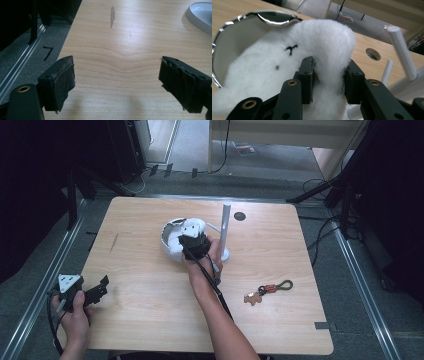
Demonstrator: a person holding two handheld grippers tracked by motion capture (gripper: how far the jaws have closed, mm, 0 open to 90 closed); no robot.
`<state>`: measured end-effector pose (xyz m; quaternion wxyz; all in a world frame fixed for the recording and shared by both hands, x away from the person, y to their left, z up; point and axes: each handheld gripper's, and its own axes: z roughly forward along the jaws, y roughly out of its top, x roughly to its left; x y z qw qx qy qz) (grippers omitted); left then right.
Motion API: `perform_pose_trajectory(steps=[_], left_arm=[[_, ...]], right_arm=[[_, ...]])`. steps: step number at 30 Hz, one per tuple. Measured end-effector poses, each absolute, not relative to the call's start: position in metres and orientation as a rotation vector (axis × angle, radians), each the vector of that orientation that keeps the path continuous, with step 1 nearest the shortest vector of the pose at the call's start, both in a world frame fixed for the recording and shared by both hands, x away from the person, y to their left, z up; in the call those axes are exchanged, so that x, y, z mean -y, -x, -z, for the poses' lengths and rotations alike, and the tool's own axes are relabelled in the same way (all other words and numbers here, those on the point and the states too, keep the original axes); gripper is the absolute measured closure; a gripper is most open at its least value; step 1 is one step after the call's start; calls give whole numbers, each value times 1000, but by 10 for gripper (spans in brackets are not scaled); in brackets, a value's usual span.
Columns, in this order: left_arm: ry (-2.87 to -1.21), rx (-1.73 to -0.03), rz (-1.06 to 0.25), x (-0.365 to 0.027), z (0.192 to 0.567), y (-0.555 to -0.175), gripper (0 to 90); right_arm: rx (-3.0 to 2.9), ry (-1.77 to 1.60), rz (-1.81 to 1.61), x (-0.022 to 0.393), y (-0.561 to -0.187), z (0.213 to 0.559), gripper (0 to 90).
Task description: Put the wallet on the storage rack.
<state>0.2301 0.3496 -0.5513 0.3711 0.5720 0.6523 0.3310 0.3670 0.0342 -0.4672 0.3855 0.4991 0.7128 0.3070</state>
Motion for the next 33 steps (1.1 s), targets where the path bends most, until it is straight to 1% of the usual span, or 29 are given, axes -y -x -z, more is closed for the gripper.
perform_pose_trajectory(steps=[5,6,8,10,12,14,15,23,26,33], left_arm=[[-1469,-1672,-849,-350,551,-230,140],[-1469,-1672,-850,-349,551,-230,140],[-1469,-1672,-850,-349,551,-230,140],[-1469,-1672,-850,-349,551,-230,140],[-1471,-1671,-850,-349,551,-230,140],[-1471,-1671,-850,-349,551,-230,140],[-1471,-1671,-848,-349,551,-230,140],[-1473,-1669,-847,-349,551,-230,140],[-1474,-1669,-846,-349,551,-230,140],[-1475,-1670,-845,-349,551,-231,140]], right_arm=[[-1816,-1286,-791,-34,-370,470,621],[-1821,-1286,-818,-34,-371,470,588],[-1844,-1286,-946,-30,-371,466,492],[-1845,-1276,-981,-29,-371,465,489],[-1864,-1229,-1047,-27,-371,463,437],[-1876,-1235,-1050,-27,-371,464,420],[-1891,-1255,-1034,-25,-372,465,396],[-1910,-1280,-1049,-14,-370,466,341],[-1914,-1278,-1064,-9,-366,463,297],[-1933,-1288,-1094,3,-355,459,273]])
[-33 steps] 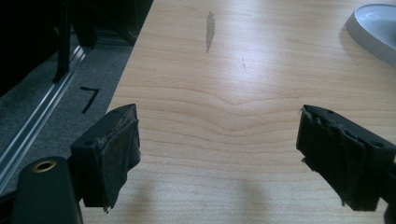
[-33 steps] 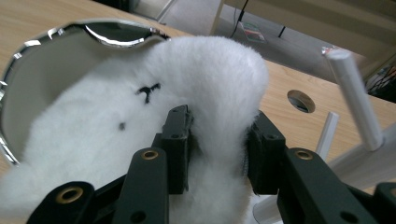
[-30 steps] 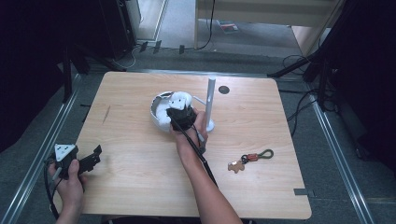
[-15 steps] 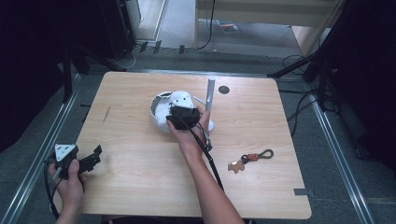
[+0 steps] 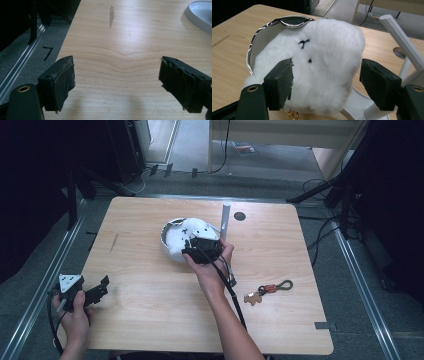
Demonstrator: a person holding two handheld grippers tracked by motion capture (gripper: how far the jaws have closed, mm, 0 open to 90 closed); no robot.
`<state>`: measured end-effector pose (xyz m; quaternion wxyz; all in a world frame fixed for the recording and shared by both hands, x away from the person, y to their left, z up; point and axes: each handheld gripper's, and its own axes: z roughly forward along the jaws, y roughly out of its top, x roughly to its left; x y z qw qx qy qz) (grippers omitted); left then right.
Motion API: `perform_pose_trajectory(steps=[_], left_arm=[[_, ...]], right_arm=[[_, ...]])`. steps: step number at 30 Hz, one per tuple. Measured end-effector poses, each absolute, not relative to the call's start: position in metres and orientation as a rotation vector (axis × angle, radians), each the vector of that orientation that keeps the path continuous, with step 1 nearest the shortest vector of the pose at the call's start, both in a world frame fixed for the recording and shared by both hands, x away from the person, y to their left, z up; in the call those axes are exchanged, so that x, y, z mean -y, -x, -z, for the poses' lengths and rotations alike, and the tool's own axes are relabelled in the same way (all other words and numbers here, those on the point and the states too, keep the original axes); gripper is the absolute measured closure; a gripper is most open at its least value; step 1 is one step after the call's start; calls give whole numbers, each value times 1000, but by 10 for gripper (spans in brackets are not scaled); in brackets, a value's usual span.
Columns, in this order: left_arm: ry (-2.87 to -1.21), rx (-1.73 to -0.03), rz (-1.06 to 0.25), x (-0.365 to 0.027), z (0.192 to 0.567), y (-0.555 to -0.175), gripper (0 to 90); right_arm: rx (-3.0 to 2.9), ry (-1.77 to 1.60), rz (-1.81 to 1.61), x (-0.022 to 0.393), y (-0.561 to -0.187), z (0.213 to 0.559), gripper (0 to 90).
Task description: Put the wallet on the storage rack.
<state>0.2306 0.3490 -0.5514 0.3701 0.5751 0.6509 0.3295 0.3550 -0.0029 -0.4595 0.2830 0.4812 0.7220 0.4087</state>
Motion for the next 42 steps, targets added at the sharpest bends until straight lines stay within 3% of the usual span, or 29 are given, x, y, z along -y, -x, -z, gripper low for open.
perform_pose_trajectory(steps=[20,42], left_arm=[[-1478,-1671,-847,-348,551,-231,141],[-1479,-1669,-846,-349,551,-231,141]], right_arm=[[-1933,-1338,-1131,23,-331,471,302],[-1913,-1402,-994,89,-298,483,307]])
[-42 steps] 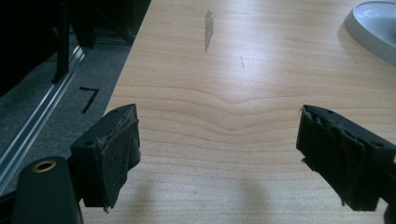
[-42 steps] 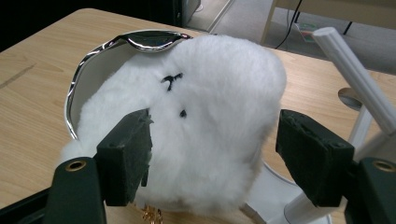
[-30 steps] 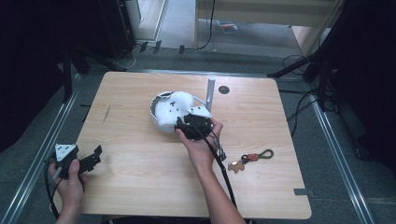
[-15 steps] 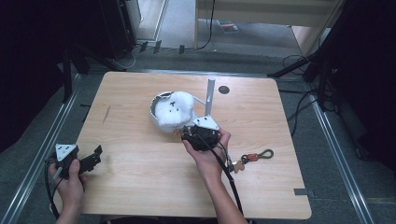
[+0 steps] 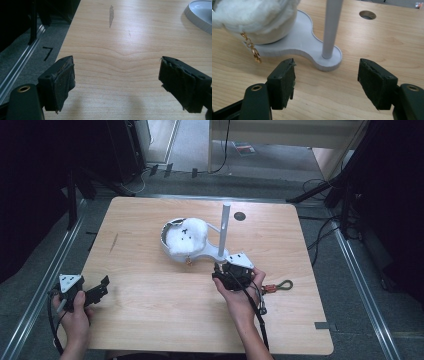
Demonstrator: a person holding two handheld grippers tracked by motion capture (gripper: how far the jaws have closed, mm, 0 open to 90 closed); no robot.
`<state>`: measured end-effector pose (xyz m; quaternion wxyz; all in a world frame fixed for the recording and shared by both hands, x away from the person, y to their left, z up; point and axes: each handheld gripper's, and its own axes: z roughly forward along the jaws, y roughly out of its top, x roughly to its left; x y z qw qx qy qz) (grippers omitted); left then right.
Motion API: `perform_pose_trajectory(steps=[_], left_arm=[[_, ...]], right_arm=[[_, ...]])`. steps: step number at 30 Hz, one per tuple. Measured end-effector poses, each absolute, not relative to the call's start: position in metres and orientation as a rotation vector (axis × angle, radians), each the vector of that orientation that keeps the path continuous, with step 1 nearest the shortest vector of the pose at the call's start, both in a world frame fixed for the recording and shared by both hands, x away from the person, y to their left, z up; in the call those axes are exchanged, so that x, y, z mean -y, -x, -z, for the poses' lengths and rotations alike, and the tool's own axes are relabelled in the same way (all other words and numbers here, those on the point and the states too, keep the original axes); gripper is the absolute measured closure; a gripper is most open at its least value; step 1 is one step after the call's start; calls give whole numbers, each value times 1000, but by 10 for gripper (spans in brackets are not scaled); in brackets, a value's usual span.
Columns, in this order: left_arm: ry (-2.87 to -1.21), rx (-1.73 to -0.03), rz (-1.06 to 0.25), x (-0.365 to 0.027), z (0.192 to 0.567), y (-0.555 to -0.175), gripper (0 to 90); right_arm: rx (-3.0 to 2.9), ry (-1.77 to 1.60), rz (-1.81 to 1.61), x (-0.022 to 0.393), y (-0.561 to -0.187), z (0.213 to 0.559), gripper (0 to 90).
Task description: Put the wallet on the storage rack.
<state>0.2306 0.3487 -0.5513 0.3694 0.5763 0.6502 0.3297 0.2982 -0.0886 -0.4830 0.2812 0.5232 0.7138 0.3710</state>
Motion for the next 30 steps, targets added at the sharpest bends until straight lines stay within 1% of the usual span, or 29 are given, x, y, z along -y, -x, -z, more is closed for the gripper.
perform_pose_trajectory(steps=[3,7,18,26,28,29,30], left_arm=[[-1480,-1670,-843,-349,551,-230,141],[-1478,-1670,-842,-349,551,-231,141],[-1477,-1671,-840,-349,551,-231,141],[-1476,-1672,-846,-349,551,-231,141],[-1480,-1673,-846,-348,551,-230,141],[-1479,-1672,-849,-348,551,-230,141],[-1480,-1672,-852,-348,551,-230,141]], right_arm=[[-1917,-1417,-974,97,-295,481,319],[-1954,-1464,-948,110,-290,478,361],[-1994,-1502,-876,133,-281,485,337],[-2010,-1629,-852,154,-276,486,277],[-2004,-1690,-846,160,-274,486,239],[-2004,-1690,-846,160,-274,486,239],[-1994,-1725,-824,166,-273,486,200]])
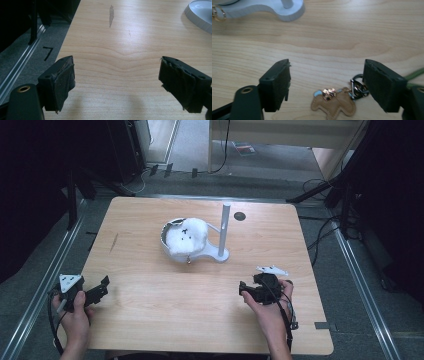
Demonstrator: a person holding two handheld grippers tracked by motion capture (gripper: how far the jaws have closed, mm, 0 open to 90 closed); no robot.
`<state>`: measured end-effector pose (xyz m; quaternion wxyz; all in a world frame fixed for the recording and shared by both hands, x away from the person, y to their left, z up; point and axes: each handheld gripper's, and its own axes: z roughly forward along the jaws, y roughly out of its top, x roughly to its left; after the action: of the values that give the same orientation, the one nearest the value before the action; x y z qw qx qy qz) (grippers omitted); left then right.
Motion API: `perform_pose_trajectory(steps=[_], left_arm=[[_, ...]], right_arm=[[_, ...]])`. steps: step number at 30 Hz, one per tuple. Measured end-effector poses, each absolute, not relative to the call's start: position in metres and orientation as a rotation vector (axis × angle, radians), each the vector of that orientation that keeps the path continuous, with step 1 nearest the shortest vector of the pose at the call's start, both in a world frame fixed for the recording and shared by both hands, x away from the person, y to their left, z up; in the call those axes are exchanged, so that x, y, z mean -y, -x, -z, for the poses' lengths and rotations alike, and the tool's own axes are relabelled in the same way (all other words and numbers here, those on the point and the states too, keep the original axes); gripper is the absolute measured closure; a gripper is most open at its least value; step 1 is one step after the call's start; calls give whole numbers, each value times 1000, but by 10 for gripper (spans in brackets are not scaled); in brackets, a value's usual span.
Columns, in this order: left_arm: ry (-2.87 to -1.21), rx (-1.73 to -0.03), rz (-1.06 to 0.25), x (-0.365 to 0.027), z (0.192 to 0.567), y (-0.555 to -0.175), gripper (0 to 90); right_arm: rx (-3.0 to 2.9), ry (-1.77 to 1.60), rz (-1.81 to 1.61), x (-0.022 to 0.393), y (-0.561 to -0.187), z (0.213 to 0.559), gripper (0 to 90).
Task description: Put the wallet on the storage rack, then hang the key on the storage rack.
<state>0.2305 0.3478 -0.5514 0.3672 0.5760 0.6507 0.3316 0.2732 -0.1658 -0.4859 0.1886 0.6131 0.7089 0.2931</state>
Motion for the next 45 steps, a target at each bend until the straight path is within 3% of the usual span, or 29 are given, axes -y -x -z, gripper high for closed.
perform_pose_trajectory(steps=[12,28,45], left_arm=[[-1490,-1669,-855,-347,551,-231,141],[-1496,-1671,-859,-346,551,-231,141],[-1498,-1672,-855,-346,551,-231,141]], right_arm=[[-2014,-1857,-785,180,-279,489,138],[-2030,-2012,-769,190,-291,494,133],[-1809,-2239,-668,224,-301,506,283]])
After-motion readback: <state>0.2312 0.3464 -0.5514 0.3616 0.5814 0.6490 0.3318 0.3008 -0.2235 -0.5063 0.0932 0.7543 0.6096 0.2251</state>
